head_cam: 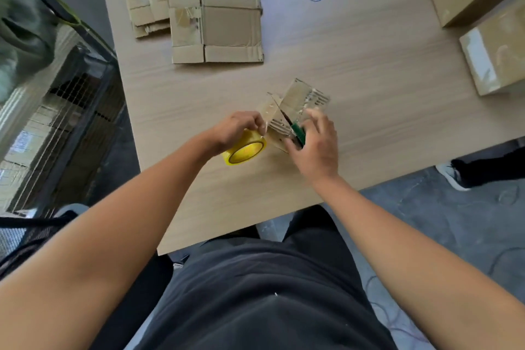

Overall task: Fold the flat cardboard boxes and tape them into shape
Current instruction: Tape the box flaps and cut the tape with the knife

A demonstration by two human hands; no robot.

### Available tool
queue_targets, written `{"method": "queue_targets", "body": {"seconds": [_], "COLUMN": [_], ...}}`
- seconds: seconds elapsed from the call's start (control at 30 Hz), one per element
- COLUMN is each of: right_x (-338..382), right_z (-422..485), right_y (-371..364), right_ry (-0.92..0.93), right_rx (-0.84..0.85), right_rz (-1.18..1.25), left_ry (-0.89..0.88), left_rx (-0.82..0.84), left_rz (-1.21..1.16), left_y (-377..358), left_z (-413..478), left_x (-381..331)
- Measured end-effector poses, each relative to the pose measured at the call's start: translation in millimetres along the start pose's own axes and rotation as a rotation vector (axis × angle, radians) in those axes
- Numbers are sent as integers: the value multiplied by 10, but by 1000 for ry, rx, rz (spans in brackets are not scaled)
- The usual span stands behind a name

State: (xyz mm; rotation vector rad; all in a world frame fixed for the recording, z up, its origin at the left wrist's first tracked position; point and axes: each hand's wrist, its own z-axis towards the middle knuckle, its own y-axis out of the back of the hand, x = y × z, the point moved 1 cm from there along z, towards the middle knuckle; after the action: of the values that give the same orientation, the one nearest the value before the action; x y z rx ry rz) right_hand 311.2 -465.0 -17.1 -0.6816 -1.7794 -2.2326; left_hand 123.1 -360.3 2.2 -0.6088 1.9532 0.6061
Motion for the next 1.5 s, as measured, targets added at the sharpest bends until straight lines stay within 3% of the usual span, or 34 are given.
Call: {"method": "queue_targets", "body": {"seconds": [0.23,0.37,0.47,0.53,0.67,0.77,1.07,1.17,1.37,1.43,1.5], "right_x": [-360,-407,-416,-377,-205,-154,-306,-414,-726,-823,-884], "right_z": [349,464,330,163,-160,-274,-359,-312,-210,-161,-90], "right_y": [301,434,573,722,1091,1300,1565,1636,1698,1709,1679], "right_ry": [278,358,263,68,-223,-279,-196,-226,-323,-420,-520], "right_rx": [438,582,458,333,588,724,551,510,481,436,380], "right_rz": [164,203,335,539,1105,1203,1074,1076,1121,1212,1286], "left_ry": [70,112,89,59,9,-18,-8,8,2,-2,41], "left_rx": [-87,-179,-272,-300,-278,-286,-428,-370,-467,-422,-347], "left_rz": [-83,-126,-112,-71,41,138,231,80,-304,-173,115], "left_y": [-499,-724,-832,-879,-1034,-1211,-1714,-1957,-2053,-1832,-1527], "left_z": [-389,-586,-750,-843,-971,-997,-1013,-983,-1004,-993,-947], "left_x": [37,14,-130,-294,-646,-838,-1082,-1061,-996,-1075,-1206]}}
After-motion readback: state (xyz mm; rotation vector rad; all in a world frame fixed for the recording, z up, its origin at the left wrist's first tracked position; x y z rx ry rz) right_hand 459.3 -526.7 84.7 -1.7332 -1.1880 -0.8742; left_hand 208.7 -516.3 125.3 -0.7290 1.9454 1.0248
